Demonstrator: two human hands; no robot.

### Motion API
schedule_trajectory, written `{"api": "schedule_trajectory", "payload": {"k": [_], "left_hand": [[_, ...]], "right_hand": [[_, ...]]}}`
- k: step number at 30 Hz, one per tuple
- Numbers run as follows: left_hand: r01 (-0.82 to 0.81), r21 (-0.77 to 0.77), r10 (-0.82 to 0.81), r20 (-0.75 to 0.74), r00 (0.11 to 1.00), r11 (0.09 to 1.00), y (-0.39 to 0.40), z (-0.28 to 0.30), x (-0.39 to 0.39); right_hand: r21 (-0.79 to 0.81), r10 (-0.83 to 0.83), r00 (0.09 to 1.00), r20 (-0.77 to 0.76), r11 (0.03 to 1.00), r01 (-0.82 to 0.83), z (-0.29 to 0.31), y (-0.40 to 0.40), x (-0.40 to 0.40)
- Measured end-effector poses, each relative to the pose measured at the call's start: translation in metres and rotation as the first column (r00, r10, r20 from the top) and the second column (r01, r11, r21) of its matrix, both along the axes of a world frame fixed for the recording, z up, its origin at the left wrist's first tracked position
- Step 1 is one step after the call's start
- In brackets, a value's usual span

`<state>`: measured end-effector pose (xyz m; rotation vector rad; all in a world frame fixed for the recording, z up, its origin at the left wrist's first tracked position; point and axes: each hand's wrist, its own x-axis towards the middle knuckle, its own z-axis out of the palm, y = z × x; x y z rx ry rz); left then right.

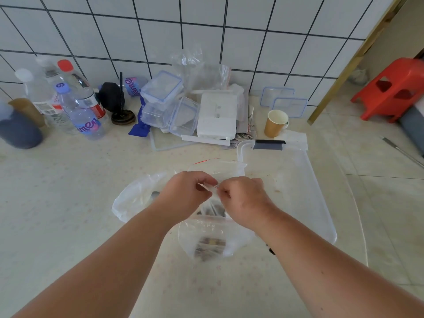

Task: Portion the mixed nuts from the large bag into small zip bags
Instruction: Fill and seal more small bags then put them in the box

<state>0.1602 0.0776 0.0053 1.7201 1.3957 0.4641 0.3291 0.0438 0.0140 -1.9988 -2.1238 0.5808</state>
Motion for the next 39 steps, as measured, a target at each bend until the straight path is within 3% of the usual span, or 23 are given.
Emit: {"api": "schedule_trajectory", "payload": {"k": [4,9,12,17,23,30,39], "left_hand": [[-0.025,0.085,0.027,-0.018,0.999,0.996,-0.002,0.002,-0.001],[-0.080,0.095,0.081,0.003,0.997,0.992,-0.007,0.006,-0.012],[-0.117,0.087,0.115,0.033,0.993,0.989,-0.013,0.008,-0.021],[-0.154,0.053,0.151,0.052,0.987,0.987,-0.025,0.004,-0.031],[-0.209,-0.011,0.210,0.091,0.974,0.978,-0.032,-0.005,-0.037],[-0.214,0.004,0.214,0.015,0.977,0.977,-0.033,-0.005,-0.045],[-0.202,0.017,0.202,-0.019,0.979,0.979,-0.036,-0.004,-0.043]], "right_hand": [[0.076,0.007,0.996,-0.090,0.997,0.000,0.000,0.000,0.006],[0.092,0.043,0.999,-0.031,0.995,-0.040,0.005,-0.008,0.016],[0.132,-0.031,0.994,-0.108,0.990,0.045,0.011,-0.014,0.022],[0.173,0.046,0.985,-0.164,0.985,-0.017,0.008,-0.017,0.026],[0.084,0.143,0.989,0.030,0.986,-0.145,-0.005,-0.018,0.030],[0.108,0.011,0.998,-0.067,0.994,-0.004,0.001,-0.020,0.035],[0.114,0.066,0.998,-0.025,0.991,-0.062,0.010,-0.012,0.003]]}}
